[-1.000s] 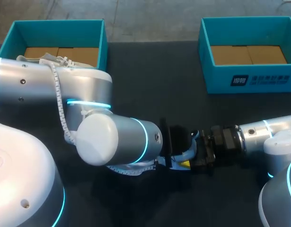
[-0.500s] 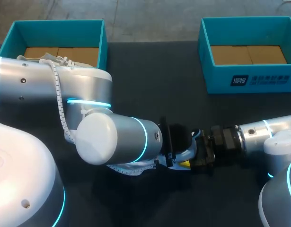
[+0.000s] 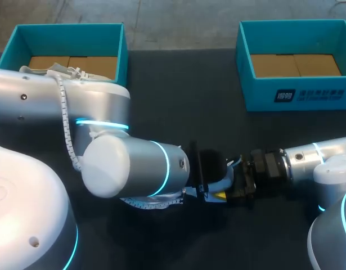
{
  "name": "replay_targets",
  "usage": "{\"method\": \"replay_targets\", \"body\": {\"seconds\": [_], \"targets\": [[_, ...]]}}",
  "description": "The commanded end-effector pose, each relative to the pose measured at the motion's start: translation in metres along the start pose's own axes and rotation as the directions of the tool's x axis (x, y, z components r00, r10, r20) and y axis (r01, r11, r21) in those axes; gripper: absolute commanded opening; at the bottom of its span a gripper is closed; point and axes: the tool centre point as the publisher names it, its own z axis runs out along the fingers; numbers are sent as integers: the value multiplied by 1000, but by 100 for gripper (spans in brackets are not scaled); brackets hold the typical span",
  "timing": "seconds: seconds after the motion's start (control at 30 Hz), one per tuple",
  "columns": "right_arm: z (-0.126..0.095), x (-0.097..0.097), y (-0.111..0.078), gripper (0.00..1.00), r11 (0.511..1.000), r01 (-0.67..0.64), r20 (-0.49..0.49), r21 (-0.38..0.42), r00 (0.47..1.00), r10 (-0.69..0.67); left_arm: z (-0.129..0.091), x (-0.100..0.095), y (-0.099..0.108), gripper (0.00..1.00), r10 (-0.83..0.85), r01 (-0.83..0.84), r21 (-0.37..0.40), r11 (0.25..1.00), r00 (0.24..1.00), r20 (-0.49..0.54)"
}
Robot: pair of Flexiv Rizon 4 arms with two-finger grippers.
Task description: Take the shoe out of the shoebox, open the shoe tongue, remove and reinsert the insole, then place the shoe into the shoebox
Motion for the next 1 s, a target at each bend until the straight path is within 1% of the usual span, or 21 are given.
{"method": "replay_targets", "body": {"seconds": [0.03, 0.17, 0.33, 0.53, 0.87, 1.0], "targets": [[0, 2, 0, 0, 1000, 0, 1, 3, 1000, 0, -12, -2, -3, 0, -3, 3, 19, 1000, 1000, -15], [0, 2, 0, 0, 1000, 0, 1, 3, 1000, 0, -19, -5, -11, 0, -16, 19, 48, 999, 998, -62], [0, 2, 0, 0, 1000, 0, 1, 3, 1000, 0, -27, -10, -20, 0, -42, 49, 65, 997, 994, -105], [0, 2, 0, 0, 1000, 0, 1, 3, 1000, 0, -42, -22, -31, 0, -73, 89, 95, 992, 985, -154], [0, 2, 0, 0, 1000, 0, 1, 3, 1000, 0, -63, -32, -49, 0, -98, 142, 145, 979, 957, -274], [0, 2, 0, 0, 1000, 0, 1, 3, 1000, 0, -73, -35, -57, 0, -101, 156, 165, 974, 947, -304]]}}
